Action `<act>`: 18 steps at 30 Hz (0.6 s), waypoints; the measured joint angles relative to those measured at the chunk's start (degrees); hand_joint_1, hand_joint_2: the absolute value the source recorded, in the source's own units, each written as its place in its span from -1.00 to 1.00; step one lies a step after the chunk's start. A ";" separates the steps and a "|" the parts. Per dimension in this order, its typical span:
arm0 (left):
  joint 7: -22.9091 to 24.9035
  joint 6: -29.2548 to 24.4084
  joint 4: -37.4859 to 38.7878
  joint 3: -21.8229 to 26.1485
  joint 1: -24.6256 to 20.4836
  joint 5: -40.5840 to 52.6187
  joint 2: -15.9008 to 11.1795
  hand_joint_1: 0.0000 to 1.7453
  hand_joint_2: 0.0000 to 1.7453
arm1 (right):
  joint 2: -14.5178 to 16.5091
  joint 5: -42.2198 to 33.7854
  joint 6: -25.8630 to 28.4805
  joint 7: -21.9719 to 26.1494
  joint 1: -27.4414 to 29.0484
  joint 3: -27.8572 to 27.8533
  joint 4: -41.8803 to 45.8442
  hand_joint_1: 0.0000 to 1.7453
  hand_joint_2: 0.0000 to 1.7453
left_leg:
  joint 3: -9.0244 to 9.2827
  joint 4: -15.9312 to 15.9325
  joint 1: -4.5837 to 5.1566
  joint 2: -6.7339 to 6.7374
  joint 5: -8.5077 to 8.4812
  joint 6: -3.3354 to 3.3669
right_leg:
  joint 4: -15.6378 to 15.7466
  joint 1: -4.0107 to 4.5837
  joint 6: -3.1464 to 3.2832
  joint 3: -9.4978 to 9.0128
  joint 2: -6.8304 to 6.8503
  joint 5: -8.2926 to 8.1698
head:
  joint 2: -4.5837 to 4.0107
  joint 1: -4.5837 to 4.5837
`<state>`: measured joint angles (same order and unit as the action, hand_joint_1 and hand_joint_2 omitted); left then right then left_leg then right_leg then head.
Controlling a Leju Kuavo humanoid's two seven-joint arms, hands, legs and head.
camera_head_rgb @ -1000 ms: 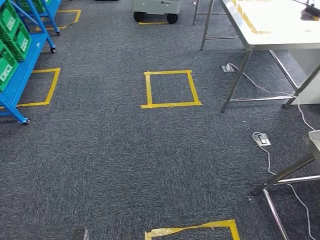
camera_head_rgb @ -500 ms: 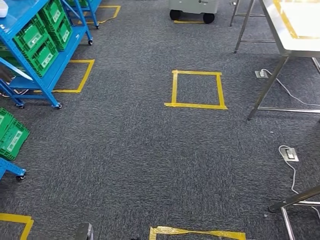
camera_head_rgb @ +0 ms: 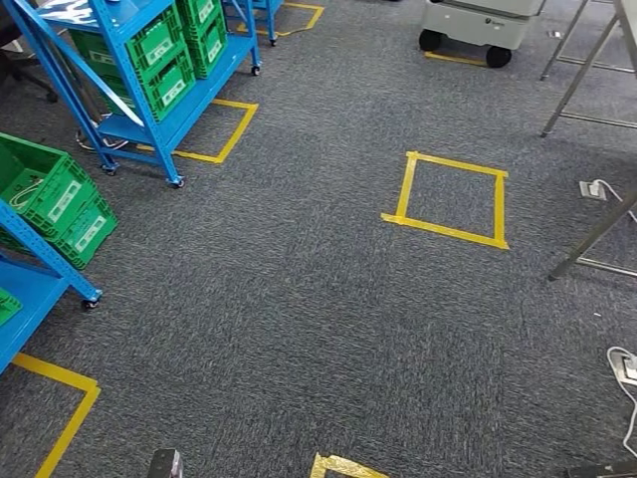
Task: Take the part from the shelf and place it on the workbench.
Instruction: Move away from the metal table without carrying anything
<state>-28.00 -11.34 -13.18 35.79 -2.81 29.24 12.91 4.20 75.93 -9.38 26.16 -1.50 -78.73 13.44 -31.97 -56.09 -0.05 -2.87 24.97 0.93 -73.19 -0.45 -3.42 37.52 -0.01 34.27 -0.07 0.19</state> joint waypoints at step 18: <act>0.00 -0.05 0.00 0.33 0.10 0.01 0.00 -1.00 -1.00 | -0.20 -0.06 0.02 0.00 -0.02 0.11 0.00 -1.00 -1.00 | -2.50 -5.59 0.45 5.35 1.24 -2.27 | 14.69 0.24 2.53 -7.13 4.61 -5.95 | 0.00 -0.79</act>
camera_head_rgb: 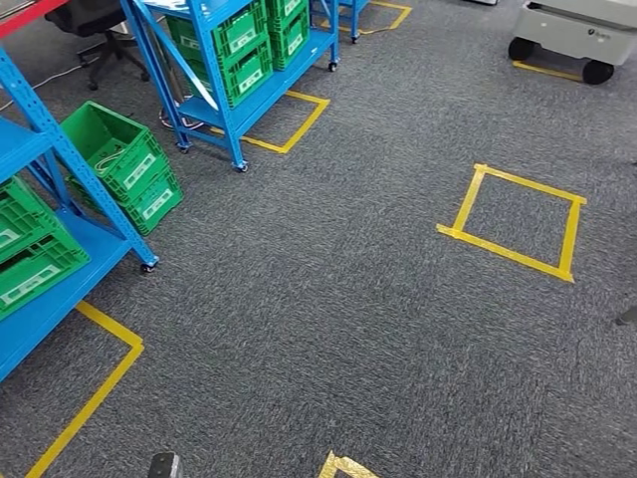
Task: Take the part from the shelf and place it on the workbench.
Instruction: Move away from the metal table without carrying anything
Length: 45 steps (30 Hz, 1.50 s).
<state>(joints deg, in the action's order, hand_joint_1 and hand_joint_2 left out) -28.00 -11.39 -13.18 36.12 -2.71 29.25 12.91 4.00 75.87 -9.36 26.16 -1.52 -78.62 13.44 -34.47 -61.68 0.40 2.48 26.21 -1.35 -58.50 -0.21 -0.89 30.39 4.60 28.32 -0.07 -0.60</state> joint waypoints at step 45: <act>-0.43 1.04 0.02 -4.94 -0.50 10.99 -1.39 -1.00 -1.00 | 10.91 -6.02 12.48 -5.20 -9.36 -2.43 -3.13 -1.00 -1.00 | 1.30 5.36 -0.65 -6.74 -2.53 1.58 | -8.30 -0.47 -2.46 4.82 -6.08 1.63 | 0.00 0.67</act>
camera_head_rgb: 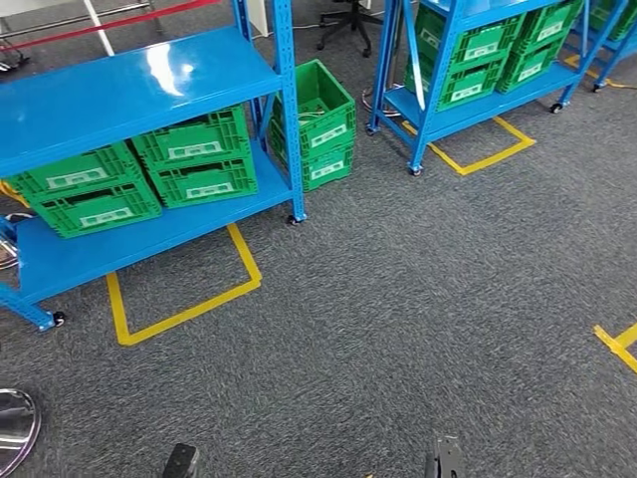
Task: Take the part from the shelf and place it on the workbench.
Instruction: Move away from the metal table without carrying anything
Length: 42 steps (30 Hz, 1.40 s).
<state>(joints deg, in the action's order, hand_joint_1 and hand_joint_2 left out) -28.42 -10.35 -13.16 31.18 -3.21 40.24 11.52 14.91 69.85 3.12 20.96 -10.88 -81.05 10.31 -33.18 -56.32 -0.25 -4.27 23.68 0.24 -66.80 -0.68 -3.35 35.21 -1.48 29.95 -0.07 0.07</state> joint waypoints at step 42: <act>-3.02 0.40 0.00 1.80 1.37 -1.33 -0.64 -1.00 -1.00 | -0.74 0.97 -2.05 1.71 2.22 0.98 -0.17 -1.00 -1.00 | -8.40 -16.17 0.16 3.51 7.12 -2.68 | 7.55 -0.04 2.96 -4.09 2.55 -1.75 | 0.00 -0.80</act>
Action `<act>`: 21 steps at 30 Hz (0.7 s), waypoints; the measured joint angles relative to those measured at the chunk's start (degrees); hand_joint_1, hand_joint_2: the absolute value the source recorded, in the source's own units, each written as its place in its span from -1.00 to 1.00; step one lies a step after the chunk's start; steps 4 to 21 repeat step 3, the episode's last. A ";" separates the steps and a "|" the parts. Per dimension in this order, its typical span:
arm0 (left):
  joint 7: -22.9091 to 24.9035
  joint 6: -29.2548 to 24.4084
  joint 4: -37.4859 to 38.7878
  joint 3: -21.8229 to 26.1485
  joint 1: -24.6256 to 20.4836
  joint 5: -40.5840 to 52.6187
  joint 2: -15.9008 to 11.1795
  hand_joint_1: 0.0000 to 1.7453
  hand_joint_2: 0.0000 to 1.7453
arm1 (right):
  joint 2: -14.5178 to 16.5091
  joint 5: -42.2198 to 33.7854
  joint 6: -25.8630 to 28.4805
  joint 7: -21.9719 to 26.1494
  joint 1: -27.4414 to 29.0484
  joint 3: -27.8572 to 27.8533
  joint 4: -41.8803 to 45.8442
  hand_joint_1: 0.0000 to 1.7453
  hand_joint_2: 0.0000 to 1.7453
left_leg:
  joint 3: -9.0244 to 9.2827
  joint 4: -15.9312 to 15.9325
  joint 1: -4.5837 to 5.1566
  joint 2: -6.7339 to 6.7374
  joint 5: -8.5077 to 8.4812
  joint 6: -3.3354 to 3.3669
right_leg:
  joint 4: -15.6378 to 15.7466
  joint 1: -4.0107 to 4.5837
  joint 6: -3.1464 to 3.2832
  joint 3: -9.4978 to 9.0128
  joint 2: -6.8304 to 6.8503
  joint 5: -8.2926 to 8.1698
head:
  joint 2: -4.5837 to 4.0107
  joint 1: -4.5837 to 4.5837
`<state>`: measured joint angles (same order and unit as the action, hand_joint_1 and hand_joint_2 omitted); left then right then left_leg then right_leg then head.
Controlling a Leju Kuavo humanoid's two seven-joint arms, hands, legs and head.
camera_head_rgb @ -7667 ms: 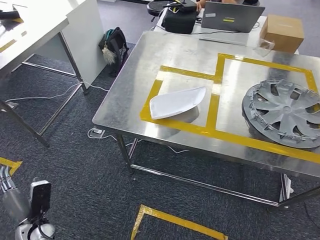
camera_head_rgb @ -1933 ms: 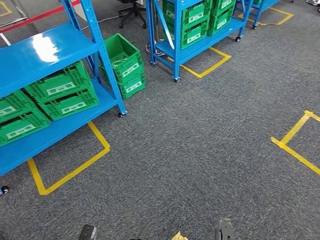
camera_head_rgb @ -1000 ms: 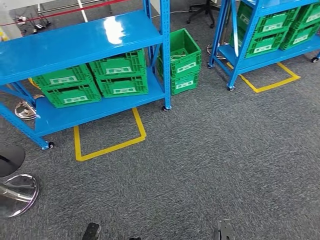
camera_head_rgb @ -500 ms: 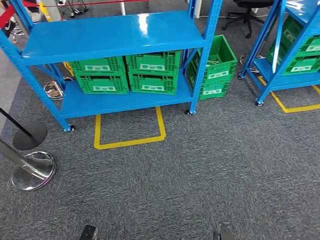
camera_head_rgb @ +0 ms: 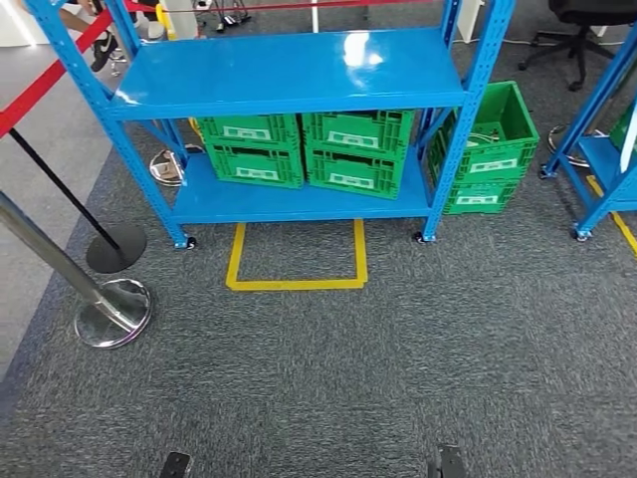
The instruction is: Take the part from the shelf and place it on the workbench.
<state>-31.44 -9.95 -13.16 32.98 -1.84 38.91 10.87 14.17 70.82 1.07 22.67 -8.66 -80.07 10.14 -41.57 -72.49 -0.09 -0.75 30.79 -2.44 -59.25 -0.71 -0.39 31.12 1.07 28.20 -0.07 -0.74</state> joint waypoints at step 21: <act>-0.22 -0.02 0.00 0.26 0.47 -0.13 -0.01 -1.00 -1.00 | -0.05 0.07 -0.07 0.13 0.11 0.20 0.01 -1.00 -1.00 | -0.10 1.41 0.05 0.28 -3.29 0.38 | 0.02 0.16 -0.04 -1.04 1.80 0.90 | 0.00 -0.02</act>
